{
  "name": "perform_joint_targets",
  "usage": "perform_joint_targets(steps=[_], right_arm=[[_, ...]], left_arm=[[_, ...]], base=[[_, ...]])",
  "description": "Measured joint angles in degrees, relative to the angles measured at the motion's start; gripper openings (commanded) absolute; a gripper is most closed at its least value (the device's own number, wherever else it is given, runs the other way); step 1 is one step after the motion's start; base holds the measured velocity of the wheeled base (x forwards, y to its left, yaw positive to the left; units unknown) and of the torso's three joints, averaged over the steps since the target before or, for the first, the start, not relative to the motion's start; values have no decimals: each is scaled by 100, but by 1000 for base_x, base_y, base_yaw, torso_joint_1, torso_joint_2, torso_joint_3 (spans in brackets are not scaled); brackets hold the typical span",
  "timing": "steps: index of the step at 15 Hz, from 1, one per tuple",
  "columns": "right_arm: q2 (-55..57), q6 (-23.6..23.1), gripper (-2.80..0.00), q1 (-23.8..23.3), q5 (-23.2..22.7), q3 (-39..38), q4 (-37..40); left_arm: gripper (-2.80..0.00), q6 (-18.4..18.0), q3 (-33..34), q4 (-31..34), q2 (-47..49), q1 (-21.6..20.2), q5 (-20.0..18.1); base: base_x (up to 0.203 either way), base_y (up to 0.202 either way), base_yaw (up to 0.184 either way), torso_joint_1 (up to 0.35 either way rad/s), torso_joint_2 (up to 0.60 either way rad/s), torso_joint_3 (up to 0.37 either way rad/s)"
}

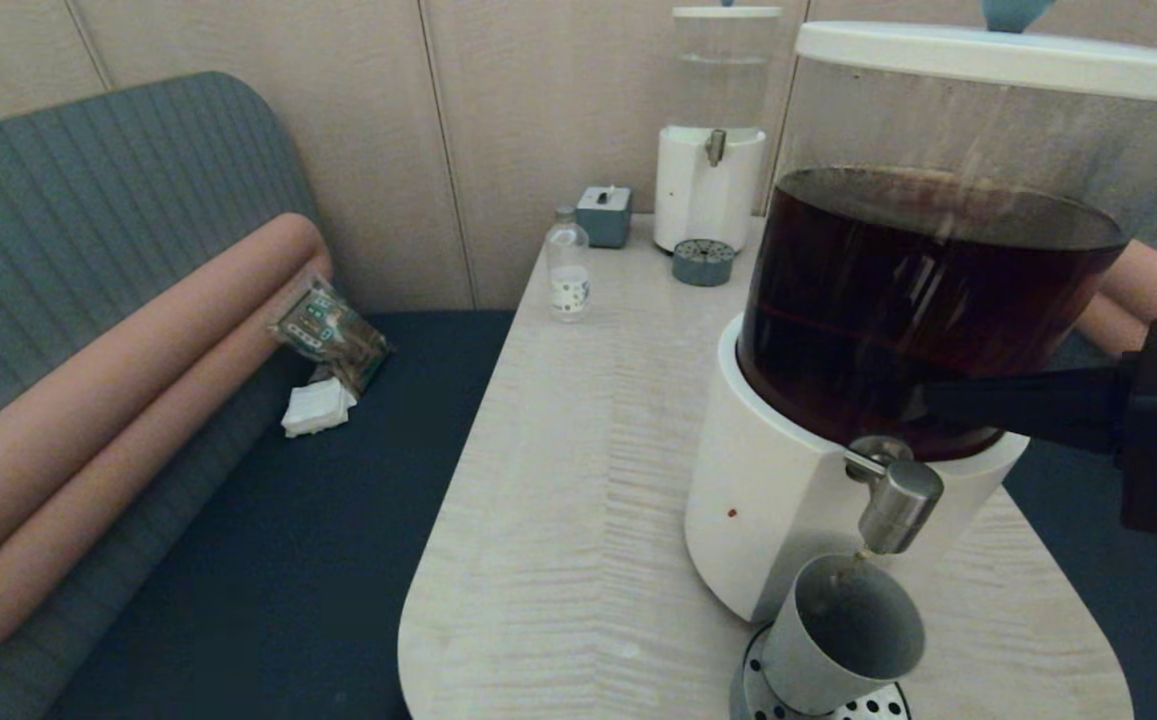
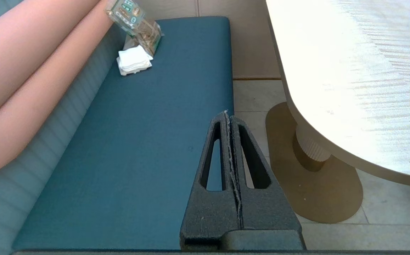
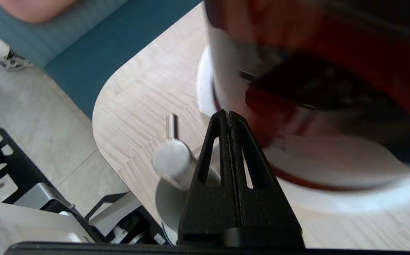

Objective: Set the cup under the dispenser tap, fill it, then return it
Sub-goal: Turn off the faucet

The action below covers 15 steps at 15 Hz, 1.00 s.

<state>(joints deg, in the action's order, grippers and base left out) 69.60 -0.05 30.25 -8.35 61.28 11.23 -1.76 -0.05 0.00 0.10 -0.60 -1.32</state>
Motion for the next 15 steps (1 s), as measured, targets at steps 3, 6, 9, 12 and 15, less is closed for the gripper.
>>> perform_joint_targets(steps=[3, 6, 9, 12, 15], right_arm=[[-364, 5, -280, -59, 101, -140, 27], [-800, 0, -280, -67, 530, -343, 40], [-1232, -2, -280, -67, 807, -576, 48], [-1552, -9, -280, -67, 1288, -813, 42], [-1853, -17, -280, -67, 1633, -1028, 42]], left_arm=[[-280, 0, 0, 2, 0, 0, 2], [-280, -2, -2, 0, -2, 0, 0], [-280, -2, -2, 2, 0, 0, 0], [-280, 0, -2, 0, -2, 0, 0], [-280, 1, -2, 0, -2, 0, 0]], base=[[0, 0, 0, 0, 0, 0], [0, 0, 0, 0, 0, 0], [0, 0, 0, 0, 0, 0], [0, 0, 0, 0, 0, 0], [0, 0, 0, 0, 0, 0]])
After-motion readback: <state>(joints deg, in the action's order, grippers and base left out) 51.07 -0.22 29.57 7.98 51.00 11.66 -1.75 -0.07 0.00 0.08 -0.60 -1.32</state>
